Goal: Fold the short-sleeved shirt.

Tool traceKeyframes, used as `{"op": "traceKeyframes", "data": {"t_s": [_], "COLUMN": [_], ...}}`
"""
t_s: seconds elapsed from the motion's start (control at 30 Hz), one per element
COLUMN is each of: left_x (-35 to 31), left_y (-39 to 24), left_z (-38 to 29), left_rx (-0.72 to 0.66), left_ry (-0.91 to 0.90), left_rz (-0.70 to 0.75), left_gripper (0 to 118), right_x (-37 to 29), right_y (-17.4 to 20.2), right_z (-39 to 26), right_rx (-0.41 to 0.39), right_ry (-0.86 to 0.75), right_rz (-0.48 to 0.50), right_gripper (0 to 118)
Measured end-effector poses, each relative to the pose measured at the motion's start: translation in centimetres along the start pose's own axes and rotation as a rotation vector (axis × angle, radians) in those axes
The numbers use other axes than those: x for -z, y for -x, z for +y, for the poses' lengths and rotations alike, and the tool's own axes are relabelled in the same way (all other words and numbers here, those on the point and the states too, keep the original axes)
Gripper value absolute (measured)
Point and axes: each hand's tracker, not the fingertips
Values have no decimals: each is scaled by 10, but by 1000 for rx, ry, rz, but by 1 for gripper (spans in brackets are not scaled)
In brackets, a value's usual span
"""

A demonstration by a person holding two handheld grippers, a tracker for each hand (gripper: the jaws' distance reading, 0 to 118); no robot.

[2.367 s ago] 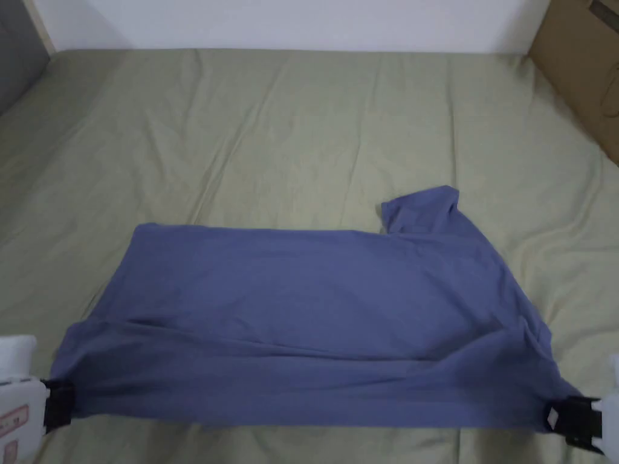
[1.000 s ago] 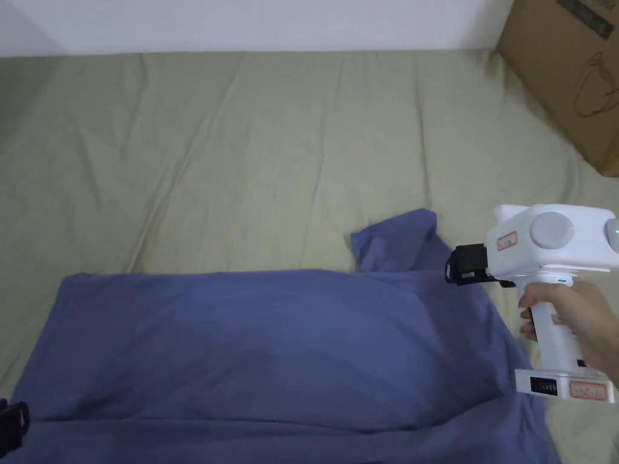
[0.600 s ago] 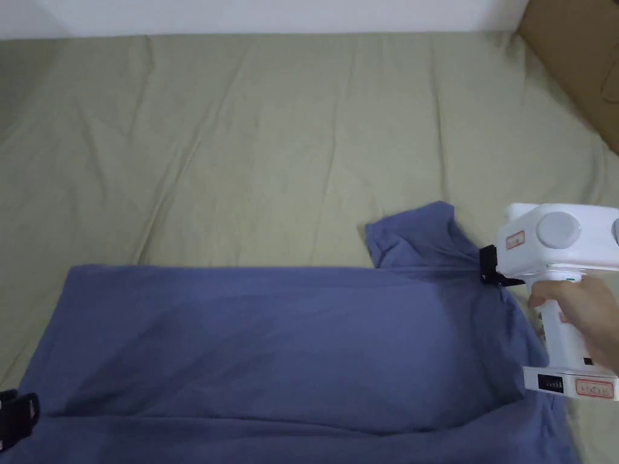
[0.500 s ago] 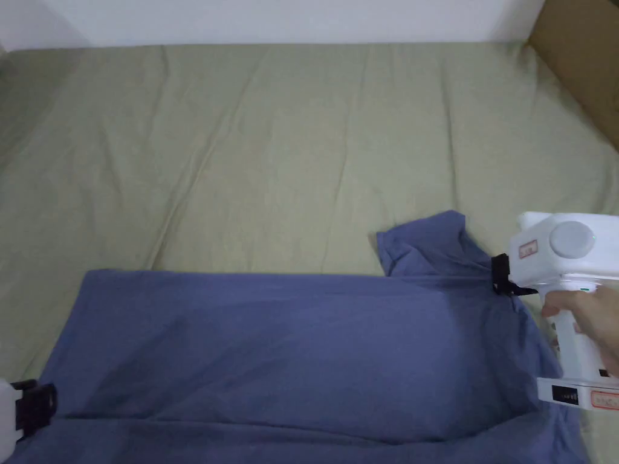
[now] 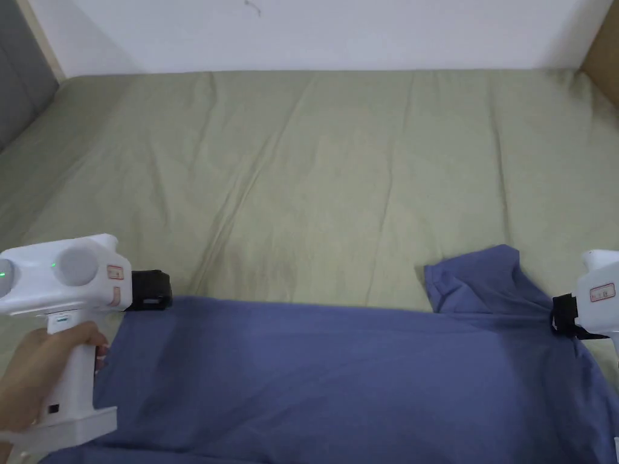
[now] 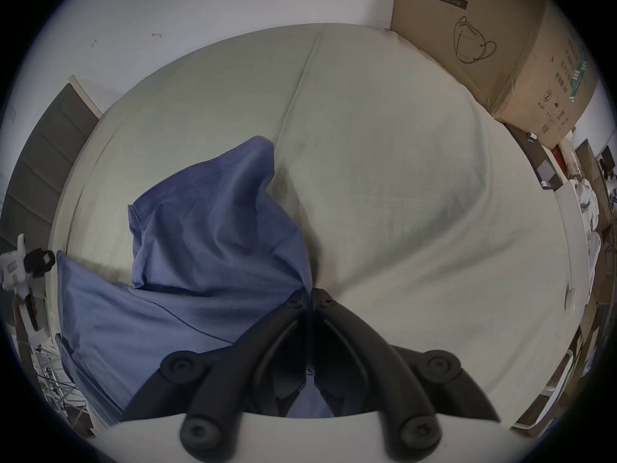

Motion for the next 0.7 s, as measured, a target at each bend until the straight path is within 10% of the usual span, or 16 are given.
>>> {"op": "traceKeyframes", "data": {"t_s": [0.2,0.3,0.7], "left_x": [20,1,-99], "left_y": [-15,-12,4], "left_z": [-8,-4,-28], "left_rx": [40,55,82], "left_ry": [15,3,-108], "left_rz": [67,38,-49], "left_gripper": [79,3,3], "right_x": [2,-5,-95], "right_y": [0,3,13], "right_z": [0,-1,-22], "right_rx": [-5,-1,-5], "right_ry": [6,3,-123], "right_rz": [2,11,87], "right_gripper": [1,1,1]}}
